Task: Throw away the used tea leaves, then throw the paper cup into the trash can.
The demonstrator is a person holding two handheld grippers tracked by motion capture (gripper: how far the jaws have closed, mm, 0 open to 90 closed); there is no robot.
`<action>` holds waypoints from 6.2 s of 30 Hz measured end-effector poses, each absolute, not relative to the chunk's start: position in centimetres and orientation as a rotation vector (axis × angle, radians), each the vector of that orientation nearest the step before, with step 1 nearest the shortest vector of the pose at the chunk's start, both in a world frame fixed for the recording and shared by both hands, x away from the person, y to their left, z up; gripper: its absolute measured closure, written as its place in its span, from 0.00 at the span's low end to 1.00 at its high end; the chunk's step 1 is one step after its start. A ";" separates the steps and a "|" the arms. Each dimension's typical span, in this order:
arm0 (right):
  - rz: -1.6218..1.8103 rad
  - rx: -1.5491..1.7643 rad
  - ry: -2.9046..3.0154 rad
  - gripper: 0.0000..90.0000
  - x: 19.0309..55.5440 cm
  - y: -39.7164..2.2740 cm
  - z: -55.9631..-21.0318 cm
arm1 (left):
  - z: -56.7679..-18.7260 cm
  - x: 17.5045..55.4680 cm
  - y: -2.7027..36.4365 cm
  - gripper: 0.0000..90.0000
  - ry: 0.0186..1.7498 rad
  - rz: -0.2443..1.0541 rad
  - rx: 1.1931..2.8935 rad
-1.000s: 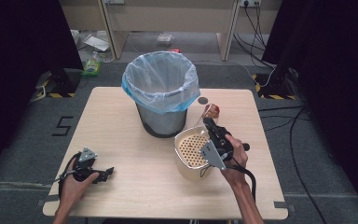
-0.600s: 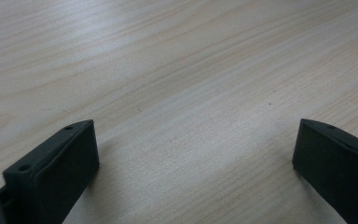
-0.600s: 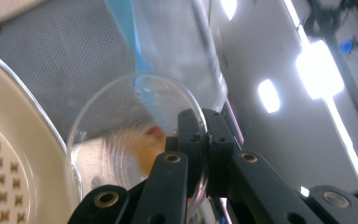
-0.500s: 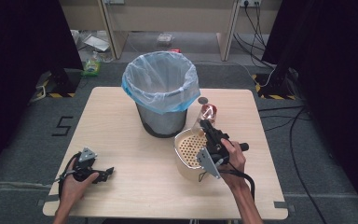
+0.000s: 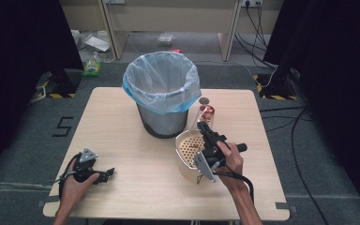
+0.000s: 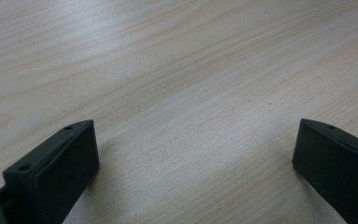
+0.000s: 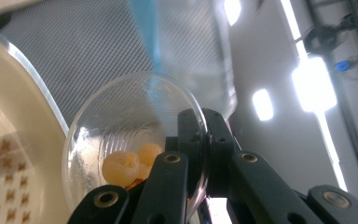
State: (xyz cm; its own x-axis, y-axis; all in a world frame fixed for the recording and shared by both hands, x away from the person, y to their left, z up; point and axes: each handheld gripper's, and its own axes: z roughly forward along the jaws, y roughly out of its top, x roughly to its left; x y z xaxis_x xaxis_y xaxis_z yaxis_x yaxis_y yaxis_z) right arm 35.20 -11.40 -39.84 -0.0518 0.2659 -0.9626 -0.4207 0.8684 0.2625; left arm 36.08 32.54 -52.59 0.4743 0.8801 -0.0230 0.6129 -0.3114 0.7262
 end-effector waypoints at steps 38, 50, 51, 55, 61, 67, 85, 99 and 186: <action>0.454 -0.082 1.512 0.98 36.2 -11.9 -39.6 | -52.6 36.1 32.5 0.00 1.233 0.503 2.042; 0.895 0.352 1.692 0.97 37.4 -13.7 -37.0 | -52.6 36.1 32.5 0.00 1.233 0.503 2.042; 0.952 0.406 1.700 0.97 37.6 -14.0 -36.7 | -52.6 36.1 32.5 0.00 1.233 0.503 2.042; 1.080 0.580 1.753 0.97 38.5 -14.9 -35.7 | -52.6 36.1 32.5 0.00 1.233 0.503 2.043; 1.212 0.739 1.782 0.97 40.1 -15.9 -34.2 | -52.6 36.1 32.5 0.00 1.233 0.502 2.043; 1.261 0.821 1.814 0.97 41.4 -16.5 -32.4 | -52.6 36.1 32.5 0.00 1.233 0.502 2.042; 1.290 0.860 1.806 0.96 43.8 -17.4 -27.1 | -52.6 36.1 32.5 0.00 1.234 0.503 2.042; 1.270 0.816 1.765 0.96 45.8 -16.3 -21.9 | -52.6 36.1 32.5 0.00 1.234 0.504 2.041; 1.092 1.027 1.987 0.45 40.0 -23.5 -34.2 | -52.6 36.1 32.5 0.00 1.234 0.503 2.042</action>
